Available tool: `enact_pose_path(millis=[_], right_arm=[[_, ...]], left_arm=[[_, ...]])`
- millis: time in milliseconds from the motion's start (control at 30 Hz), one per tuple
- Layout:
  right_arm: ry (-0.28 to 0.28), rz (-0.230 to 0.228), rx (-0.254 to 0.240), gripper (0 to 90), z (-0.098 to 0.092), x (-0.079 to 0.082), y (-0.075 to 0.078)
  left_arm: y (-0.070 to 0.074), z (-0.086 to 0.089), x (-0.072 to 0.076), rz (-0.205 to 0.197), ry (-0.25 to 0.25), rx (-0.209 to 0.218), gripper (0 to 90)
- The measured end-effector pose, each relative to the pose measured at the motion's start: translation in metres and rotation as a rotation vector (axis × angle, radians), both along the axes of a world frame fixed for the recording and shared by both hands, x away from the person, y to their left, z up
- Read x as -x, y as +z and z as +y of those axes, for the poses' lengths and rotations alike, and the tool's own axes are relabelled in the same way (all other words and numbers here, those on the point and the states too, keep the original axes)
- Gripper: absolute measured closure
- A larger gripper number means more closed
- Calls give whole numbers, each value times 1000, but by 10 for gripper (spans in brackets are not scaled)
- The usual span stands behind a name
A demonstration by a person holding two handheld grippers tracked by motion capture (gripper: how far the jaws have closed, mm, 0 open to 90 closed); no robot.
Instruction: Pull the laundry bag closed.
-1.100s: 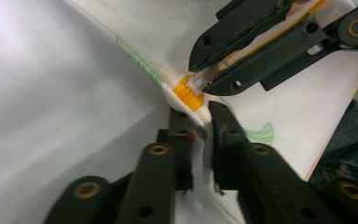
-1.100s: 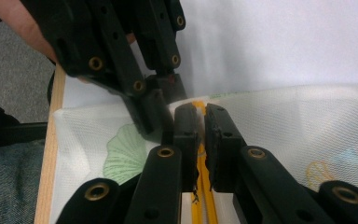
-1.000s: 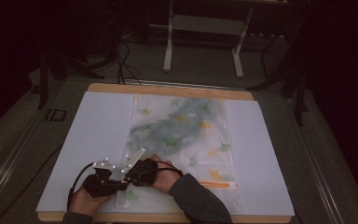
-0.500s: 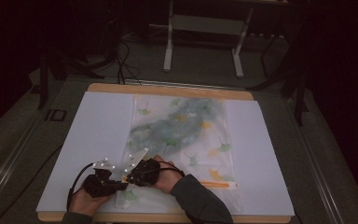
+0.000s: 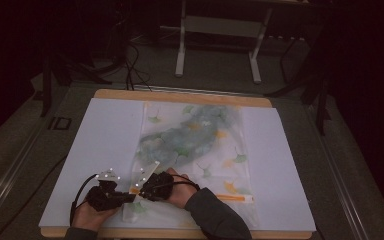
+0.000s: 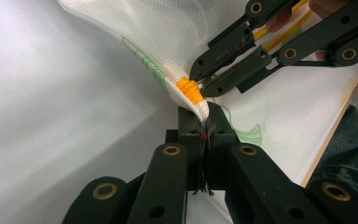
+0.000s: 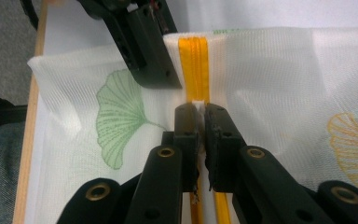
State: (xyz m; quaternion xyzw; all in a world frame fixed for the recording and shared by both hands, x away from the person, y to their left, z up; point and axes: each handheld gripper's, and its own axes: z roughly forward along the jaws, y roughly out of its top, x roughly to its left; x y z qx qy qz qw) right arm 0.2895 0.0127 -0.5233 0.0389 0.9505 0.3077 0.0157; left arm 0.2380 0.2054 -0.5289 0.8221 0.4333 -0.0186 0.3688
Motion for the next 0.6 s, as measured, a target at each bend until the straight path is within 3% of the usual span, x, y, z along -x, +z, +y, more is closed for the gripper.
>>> enact_pose_path(millis=[600], right_arm=[[-11, -5, 32, 842, -8, -1, 1]], left_arm=[[3, 4, 1, -16, 10, 16, 881]])
